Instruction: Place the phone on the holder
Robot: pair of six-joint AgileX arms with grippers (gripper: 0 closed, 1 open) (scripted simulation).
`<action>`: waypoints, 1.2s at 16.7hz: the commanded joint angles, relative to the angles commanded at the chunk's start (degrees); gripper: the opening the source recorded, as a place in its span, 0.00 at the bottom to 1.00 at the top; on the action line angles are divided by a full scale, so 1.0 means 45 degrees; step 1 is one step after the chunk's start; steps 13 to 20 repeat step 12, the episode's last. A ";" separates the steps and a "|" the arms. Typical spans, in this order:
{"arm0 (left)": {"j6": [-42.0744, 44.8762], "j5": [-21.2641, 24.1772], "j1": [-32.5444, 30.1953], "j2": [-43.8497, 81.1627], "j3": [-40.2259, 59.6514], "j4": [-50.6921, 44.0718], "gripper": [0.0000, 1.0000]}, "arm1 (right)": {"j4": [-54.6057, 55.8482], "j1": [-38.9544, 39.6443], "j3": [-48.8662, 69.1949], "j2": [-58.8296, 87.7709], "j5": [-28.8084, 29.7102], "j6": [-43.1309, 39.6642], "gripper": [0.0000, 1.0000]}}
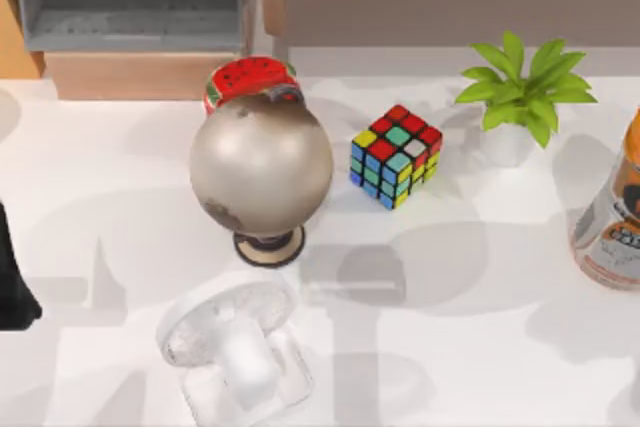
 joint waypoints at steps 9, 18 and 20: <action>0.0000 0.0000 0.0000 0.0000 0.0000 0.0000 1.00 | 0.0000 0.0000 0.0000 0.0000 0.0000 0.0000 1.00; 0.0000 0.0000 0.0000 0.0000 0.0000 0.0000 1.00 | 0.0000 0.0000 0.0000 0.0000 0.0000 0.0000 1.00; 0.0000 0.0000 0.0000 0.0000 0.0000 0.0000 1.00 | 0.0000 0.0000 0.0000 0.0000 0.0000 0.0000 1.00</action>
